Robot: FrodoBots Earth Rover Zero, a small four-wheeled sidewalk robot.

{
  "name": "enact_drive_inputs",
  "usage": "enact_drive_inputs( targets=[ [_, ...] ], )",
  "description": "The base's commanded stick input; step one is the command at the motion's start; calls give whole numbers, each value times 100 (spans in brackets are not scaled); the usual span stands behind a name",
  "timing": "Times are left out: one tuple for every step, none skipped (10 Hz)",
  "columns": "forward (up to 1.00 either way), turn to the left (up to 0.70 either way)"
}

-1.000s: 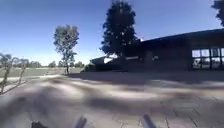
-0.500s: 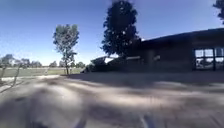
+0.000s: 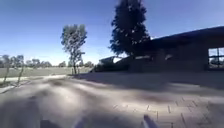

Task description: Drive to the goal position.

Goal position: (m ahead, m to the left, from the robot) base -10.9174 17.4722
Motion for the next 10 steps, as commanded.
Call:
enact_drive_inputs(
  targets=[
    [70, 35],
    [70, 18],
    [70, 10],
    [70, 2],
    [70, 0],
    [70, 0],
    [70, 0],
    [70, 0],
    [70, 0],
    [70, 0]
  ],
)
